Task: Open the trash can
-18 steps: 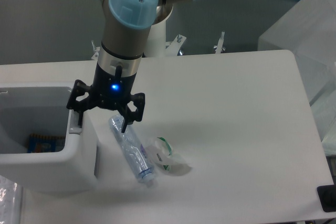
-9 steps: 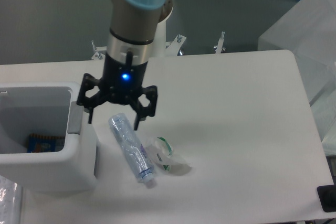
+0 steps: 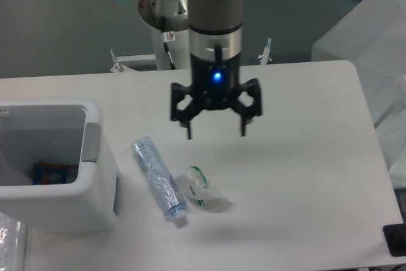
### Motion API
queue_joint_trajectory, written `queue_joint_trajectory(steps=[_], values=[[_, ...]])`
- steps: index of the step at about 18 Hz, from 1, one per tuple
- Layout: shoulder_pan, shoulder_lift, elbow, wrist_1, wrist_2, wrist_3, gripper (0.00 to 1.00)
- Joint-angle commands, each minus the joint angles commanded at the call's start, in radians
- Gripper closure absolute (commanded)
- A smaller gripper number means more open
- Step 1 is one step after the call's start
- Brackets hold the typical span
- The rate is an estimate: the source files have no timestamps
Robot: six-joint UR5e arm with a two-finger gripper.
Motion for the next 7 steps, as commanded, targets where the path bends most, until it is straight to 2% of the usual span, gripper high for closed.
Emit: queue_joint_trajectory(steps=[5, 7], values=[[0.052, 0.048, -0.081, 0.002, 0.032, 0.245, 0.0], [0.055, 0.06, -0.101, 0.003, 0.032, 0.296, 0.0]])
